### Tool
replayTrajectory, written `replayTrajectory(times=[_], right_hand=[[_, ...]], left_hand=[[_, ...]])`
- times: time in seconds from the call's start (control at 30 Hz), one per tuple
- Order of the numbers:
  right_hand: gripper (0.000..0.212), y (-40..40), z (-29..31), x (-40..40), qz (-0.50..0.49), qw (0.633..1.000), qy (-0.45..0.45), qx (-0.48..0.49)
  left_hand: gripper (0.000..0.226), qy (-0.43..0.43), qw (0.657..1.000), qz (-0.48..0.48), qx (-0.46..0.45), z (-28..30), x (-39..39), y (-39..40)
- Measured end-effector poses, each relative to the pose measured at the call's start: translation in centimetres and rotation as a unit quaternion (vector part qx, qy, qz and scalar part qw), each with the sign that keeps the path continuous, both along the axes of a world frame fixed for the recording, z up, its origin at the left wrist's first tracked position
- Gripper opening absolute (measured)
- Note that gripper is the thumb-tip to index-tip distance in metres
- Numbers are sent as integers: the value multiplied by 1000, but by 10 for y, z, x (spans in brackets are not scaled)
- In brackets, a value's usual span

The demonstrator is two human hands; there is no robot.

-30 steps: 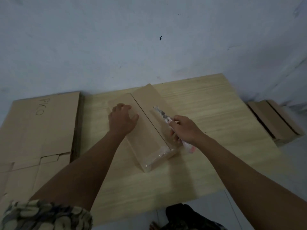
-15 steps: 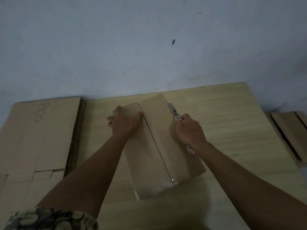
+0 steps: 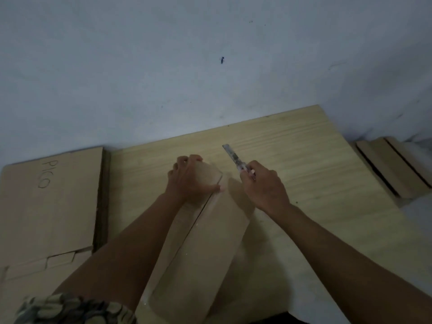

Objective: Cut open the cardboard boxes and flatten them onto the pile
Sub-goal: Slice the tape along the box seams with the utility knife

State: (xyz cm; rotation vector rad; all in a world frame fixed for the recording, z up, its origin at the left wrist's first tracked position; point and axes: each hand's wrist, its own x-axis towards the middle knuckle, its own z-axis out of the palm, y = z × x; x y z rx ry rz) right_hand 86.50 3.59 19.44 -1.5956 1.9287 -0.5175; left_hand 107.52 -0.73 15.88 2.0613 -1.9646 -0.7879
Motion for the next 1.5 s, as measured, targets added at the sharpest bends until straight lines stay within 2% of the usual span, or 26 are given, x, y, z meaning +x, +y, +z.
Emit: replayTrajectory(times=[0.1,0.17,0.23,0.33,0.43,0.5,0.6,0.8,1.0,1.1,1.2,1.37,1.5], right_hand=[[24,5,-10,-26,34,998,0,59],[22,9,-17,-44,52,991,-48,113],[18,14,-22,-60,50,979,-109,165],[19,14,-30,-80,60,969,-130,199],[20,8,-34,-94,100,963,-141,204],[21,2,-37,-104,140,961,-139,195],[21,-8,-40,-114,194,954,-138,182],[26,-25,-43,-125,268,941,-125,167],[27,-39,-39,-133,297,931,-123,174],[28,-43,-36,-135,306,930,-115,171],[32,-47,-34,-134,325,925,-94,174],[33,-54,-27,-127,381,897,-77,212],[34,-52,-31,-120,403,892,-76,192]], left_hand=[[110,6,996,-85,-11,-13,-13,13],[104,6,990,-134,-37,-17,-19,18],[88,8,986,-153,-67,-20,-26,21],[69,-53,990,-109,-76,-21,-48,27],[64,-122,987,26,-99,-24,-81,42],[63,-122,984,96,-85,-27,-99,52],[62,-111,981,129,-89,-32,-108,60],[64,-78,982,137,-102,-33,-99,58],[63,-65,986,95,-117,-35,-93,47],[53,-56,988,78,-125,-36,-93,40],[49,-60,986,62,-142,-40,-94,38],[58,-76,985,51,-148,-45,-92,38],[56,-84,983,43,-157,-47,-90,38]])
